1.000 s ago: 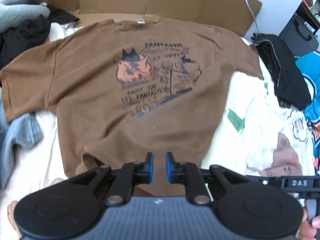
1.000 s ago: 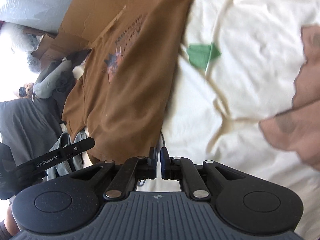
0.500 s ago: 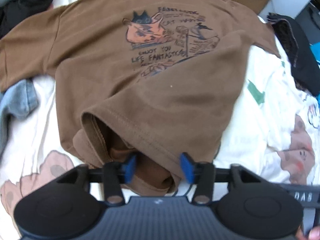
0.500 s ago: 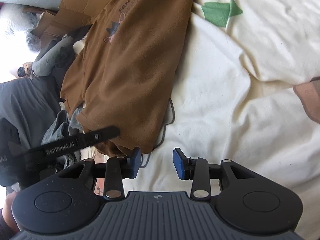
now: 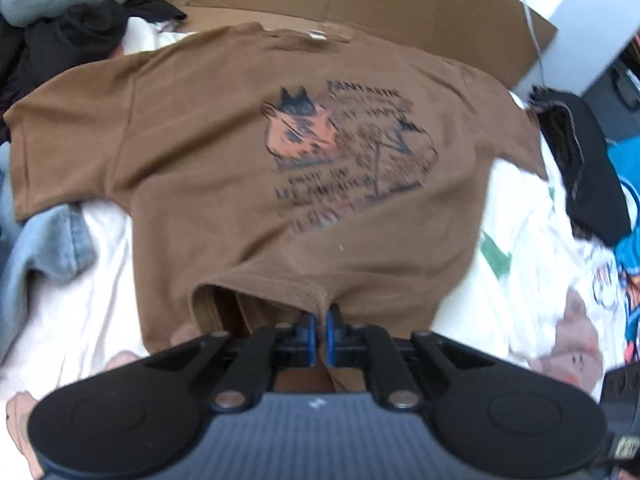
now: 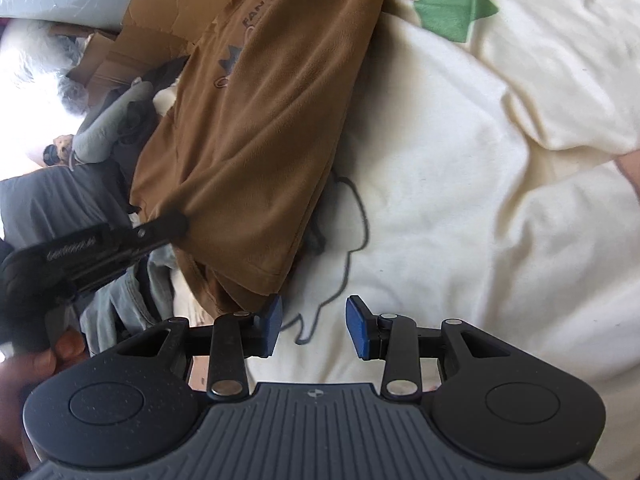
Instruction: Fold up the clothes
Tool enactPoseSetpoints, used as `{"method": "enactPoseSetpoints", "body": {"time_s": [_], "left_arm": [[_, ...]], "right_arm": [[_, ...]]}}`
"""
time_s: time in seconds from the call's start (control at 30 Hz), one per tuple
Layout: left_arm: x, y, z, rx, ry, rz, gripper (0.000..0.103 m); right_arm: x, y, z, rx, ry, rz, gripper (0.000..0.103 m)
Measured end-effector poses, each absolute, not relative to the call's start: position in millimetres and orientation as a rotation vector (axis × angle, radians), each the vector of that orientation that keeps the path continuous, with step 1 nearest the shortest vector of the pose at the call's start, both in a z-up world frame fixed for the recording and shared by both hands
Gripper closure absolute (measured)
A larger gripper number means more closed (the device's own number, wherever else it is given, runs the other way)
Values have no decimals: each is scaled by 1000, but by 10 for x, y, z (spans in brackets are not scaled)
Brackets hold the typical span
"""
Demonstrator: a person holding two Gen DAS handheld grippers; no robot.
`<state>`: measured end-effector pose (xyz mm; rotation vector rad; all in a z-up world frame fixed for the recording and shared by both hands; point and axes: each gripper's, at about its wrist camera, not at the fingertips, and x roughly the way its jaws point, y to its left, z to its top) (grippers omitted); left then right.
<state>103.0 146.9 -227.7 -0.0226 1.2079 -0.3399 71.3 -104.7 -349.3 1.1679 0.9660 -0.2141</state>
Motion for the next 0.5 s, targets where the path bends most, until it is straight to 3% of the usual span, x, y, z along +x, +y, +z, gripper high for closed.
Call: {"method": "enactPoseSetpoints", "body": {"time_s": [0.27, 0.33, 0.5], "left_arm": [[1279, 1401, -2443, 6, 1222, -334, 97], [1292, 1412, -2454, 7, 1223, -341, 97], [1283, 1453, -2487, 6, 1233, -349, 97]], "right_arm": [[894, -1076, -3522, 1215, 907, -181, 64], [948, -1088, -3544, 1242, 891, -180, 52], [989, -1087, -3712, 1362, 872, -198, 51]]}}
